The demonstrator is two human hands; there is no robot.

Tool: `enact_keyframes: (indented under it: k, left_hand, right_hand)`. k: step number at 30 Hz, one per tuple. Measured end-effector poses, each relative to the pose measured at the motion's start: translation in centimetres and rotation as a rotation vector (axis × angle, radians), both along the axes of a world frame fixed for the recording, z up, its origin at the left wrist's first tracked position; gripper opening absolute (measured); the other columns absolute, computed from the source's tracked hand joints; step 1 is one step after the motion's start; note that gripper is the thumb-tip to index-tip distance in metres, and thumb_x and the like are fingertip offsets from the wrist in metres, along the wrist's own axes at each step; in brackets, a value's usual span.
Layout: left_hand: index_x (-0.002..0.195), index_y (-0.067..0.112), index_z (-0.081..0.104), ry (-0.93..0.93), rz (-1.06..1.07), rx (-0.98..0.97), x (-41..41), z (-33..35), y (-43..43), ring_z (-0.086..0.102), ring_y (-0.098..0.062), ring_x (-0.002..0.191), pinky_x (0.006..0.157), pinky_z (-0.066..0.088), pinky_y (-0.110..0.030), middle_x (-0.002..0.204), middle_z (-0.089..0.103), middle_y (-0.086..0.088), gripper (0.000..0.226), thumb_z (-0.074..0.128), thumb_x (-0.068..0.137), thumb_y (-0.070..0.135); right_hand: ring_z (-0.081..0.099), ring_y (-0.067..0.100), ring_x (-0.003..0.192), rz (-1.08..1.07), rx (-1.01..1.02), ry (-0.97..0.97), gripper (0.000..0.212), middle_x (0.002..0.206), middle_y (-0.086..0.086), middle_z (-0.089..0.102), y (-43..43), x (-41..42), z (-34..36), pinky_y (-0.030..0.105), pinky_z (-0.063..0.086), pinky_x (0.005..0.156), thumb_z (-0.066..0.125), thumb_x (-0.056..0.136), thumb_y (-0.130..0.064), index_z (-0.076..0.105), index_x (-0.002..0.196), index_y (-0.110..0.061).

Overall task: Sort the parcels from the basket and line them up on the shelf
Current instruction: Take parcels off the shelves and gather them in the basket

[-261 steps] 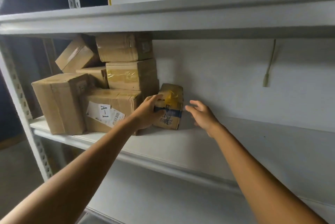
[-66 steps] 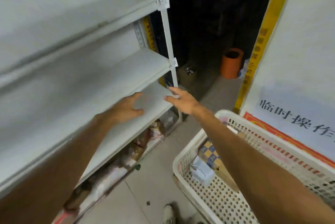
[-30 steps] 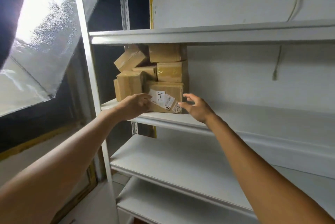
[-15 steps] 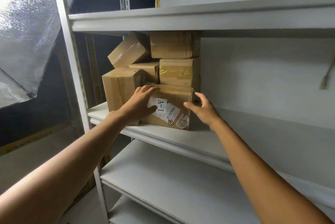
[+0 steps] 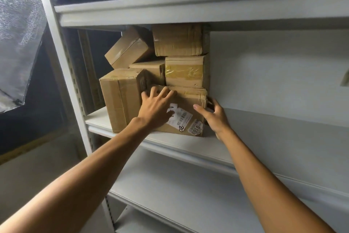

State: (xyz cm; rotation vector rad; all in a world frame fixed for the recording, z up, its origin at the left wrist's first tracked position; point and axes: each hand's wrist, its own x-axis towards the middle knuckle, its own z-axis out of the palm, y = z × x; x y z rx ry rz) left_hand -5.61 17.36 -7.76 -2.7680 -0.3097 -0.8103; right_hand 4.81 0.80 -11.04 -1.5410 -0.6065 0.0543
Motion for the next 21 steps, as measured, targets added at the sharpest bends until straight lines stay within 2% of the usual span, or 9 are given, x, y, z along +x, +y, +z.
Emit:
enact_keyframes:
  k: [5,7,9,12,16,19,21]
  left_hand:
    - [0.142,0.029,0.034,-0.048,-0.031,0.056,-0.2,0.2,0.2,0.036,-0.032,0.125,0.095,0.033,-0.048,0.142,0.041,0.001,0.06,0.06,0.088,0.037]
    - [0.142,0.029,0.036,-0.057,-0.057,0.056,-0.3,0.3,0.1,0.037,-0.033,0.124,0.094,0.034,-0.048,0.141,0.043,0.001,0.058,0.06,0.089,0.036]
    - [0.142,0.031,0.036,-0.074,-0.087,0.048,-0.7,0.4,-0.2,0.038,-0.034,0.124,0.094,0.034,-0.048,0.143,0.044,0.001,0.058,0.06,0.09,0.038]
    - [0.145,0.035,0.033,-0.112,-0.151,0.012,-1.0,0.5,-2.1,0.04,-0.032,0.123,0.094,0.034,-0.046,0.145,0.044,0.002,0.061,0.058,0.09,0.043]
    - [0.139,0.032,0.045,-0.155,-0.265,0.006,-0.1,0.3,-5.4,0.042,-0.03,0.119,0.093,0.033,-0.044,0.14,0.05,0.003,0.053,0.059,0.089,0.045]
    - [0.137,0.028,0.049,-0.239,-0.392,-0.068,0.4,-1.6,-6.4,0.043,-0.032,0.119,0.095,0.033,-0.047,0.137,0.054,-0.001,0.057,0.067,0.084,0.038]
    - [0.138,0.026,0.046,-0.309,-0.465,-0.15,0.8,-3.3,-6.7,0.035,-0.032,0.127,0.104,0.026,-0.051,0.139,0.049,-0.007,0.066,0.074,0.078,0.03]
  right_hand:
    - [0.06,0.018,0.111,0.013,-0.039,0.036,0.052,0.121,-0.001,0.063,0.1,-1.3,-0.6,0.042,0.049,0.099,0.077,0.079,-0.037,0.05,0.122,-0.028]
    - [0.059,0.02,0.113,-0.015,-0.053,0.031,0.07,0.126,0.001,0.062,-0.1,-2.2,-0.6,0.047,0.049,0.1,0.079,0.071,-0.046,0.048,0.13,-0.022]
    - [0.055,0.023,0.12,-0.053,-0.042,0.019,0.084,0.134,0.003,0.057,-0.7,-2.9,-0.6,0.048,0.047,0.102,0.078,0.071,-0.047,0.04,0.142,-0.024]
    - [0.055,0.023,0.12,-0.141,-0.039,-0.006,0.071,0.134,0.003,0.055,-2.8,-3.6,-0.8,0.05,0.049,0.1,0.073,0.083,-0.04,0.039,0.144,-0.027]
    - [0.059,0.017,0.106,-0.28,-0.013,-0.015,0.062,0.129,0.001,0.058,-6.7,-4.0,-1.0,0.045,0.054,0.092,0.069,0.087,-0.037,0.042,0.141,-0.025]
    - [0.059,0.015,0.1,-0.323,-0.055,-0.029,0.057,0.123,-0.006,0.055,-9.7,-3.9,-0.8,0.037,0.055,0.086,0.068,0.088,-0.036,0.044,0.139,-0.026]
    - [0.059,0.015,0.102,-0.316,-0.099,-0.045,0.052,0.121,-0.009,0.054,-10.9,-3.7,-0.8,0.032,0.053,0.082,0.066,0.09,-0.035,0.045,0.136,-0.029]
